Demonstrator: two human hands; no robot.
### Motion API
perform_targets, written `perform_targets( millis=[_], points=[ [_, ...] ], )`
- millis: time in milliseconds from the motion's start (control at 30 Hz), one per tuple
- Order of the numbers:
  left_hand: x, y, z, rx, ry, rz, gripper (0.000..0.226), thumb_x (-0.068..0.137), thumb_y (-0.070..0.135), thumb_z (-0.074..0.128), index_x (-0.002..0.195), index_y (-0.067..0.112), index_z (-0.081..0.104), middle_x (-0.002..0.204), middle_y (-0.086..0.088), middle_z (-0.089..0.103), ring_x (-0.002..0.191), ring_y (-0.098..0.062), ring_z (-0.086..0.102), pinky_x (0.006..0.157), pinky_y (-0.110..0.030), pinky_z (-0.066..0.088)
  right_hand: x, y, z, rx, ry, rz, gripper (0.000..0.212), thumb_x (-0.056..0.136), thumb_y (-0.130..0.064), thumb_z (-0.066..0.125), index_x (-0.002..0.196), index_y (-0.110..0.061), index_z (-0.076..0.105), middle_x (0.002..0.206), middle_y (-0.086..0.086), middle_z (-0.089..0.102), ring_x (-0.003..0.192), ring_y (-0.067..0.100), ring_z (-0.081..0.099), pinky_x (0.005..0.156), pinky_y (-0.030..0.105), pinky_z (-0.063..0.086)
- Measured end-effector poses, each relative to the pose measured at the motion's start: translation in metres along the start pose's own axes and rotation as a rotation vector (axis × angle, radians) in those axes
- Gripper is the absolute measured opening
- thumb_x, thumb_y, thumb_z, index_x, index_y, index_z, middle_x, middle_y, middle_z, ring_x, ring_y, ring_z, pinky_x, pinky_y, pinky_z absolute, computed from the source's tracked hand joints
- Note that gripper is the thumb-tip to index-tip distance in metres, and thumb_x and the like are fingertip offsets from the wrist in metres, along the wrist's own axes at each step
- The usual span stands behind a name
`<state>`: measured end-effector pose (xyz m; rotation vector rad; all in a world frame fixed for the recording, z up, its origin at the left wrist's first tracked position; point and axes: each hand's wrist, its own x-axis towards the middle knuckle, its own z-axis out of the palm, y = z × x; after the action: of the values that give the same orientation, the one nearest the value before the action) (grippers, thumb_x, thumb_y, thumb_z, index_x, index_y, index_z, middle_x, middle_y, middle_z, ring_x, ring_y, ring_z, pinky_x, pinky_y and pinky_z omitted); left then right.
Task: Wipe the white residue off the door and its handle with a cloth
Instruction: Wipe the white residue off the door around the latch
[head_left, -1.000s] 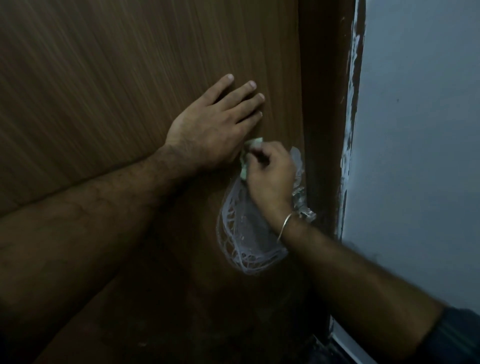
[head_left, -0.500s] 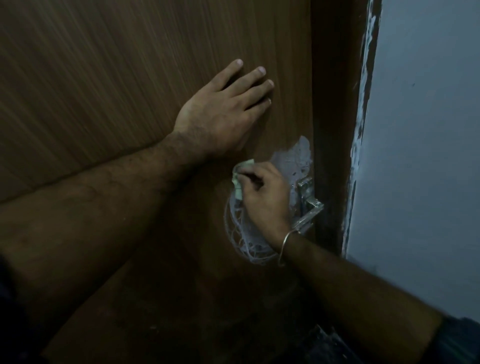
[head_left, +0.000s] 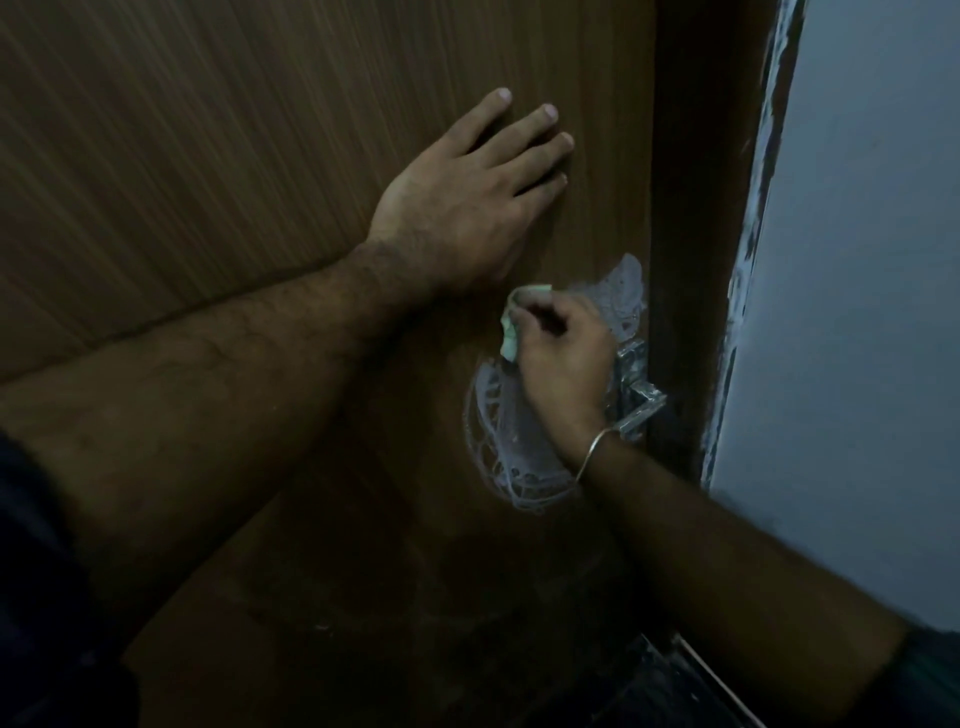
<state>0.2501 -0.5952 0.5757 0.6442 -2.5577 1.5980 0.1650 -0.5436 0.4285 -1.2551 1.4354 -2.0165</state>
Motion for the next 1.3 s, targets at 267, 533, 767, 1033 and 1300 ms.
perform_targets(
  millis=[267,533,767,1033,1300],
  points=[
    [-0.007,0.002,0.000,-0.020,0.014,0.002,0.049,0.103,0.032,0.031,0.148,0.013,0.041,0.160,-0.010,0.030,0.151,-0.031,0.018,0.122,-0.052,0.011,-0.032,0.012,0.007,0.011,-0.097,0.013,0.012,0.088,-0.006,0.065,0.095,-0.014,0.071,0.101,-0.001,0.062,0.090,-0.005,0.058,0.075,0.005,0.047],
    [-0.010,0.002,0.001,-0.014,-0.003,0.006,0.049,0.102,0.033,0.036,0.148,0.015,0.041,0.160,-0.009,0.029,0.151,-0.030,0.017,0.122,-0.051,0.011,-0.041,0.009,0.015,0.013,-0.131,-0.009,0.014,0.088,-0.007,0.065,0.093,-0.018,0.070,0.099,-0.006,0.061,0.091,-0.004,0.059,0.075,0.007,0.049],
    [-0.009,0.004,0.001,-0.012,0.009,0.010,0.049,0.103,0.034,0.035,0.148,0.014,0.040,0.160,-0.010,0.029,0.151,-0.030,0.017,0.122,-0.052,0.011,-0.027,0.001,0.019,0.021,-0.043,-0.016,0.012,0.088,-0.007,0.065,0.095,-0.015,0.070,0.100,-0.004,0.060,0.090,-0.004,0.058,0.075,0.007,0.049],
    [-0.015,0.007,0.002,-0.016,-0.010,0.017,0.050,0.102,0.034,0.038,0.149,0.016,0.038,0.162,-0.009,0.026,0.151,-0.030,0.014,0.122,-0.052,0.009,-0.026,0.007,0.013,0.020,0.003,-0.011,0.016,0.089,-0.008,0.064,0.100,-0.019,0.068,0.104,-0.007,0.059,0.093,-0.010,0.056,0.076,0.003,0.047],
    [-0.044,0.025,0.008,-0.012,-0.020,-0.010,0.049,0.102,0.034,0.039,0.148,0.017,0.040,0.162,-0.009,0.025,0.151,-0.029,0.015,0.122,-0.051,0.010,-0.037,0.021,0.014,-0.006,0.029,0.000,0.011,0.087,-0.004,0.065,0.094,-0.011,0.070,0.097,-0.004,0.059,0.088,-0.015,0.056,0.072,0.001,0.044]
  ],
)
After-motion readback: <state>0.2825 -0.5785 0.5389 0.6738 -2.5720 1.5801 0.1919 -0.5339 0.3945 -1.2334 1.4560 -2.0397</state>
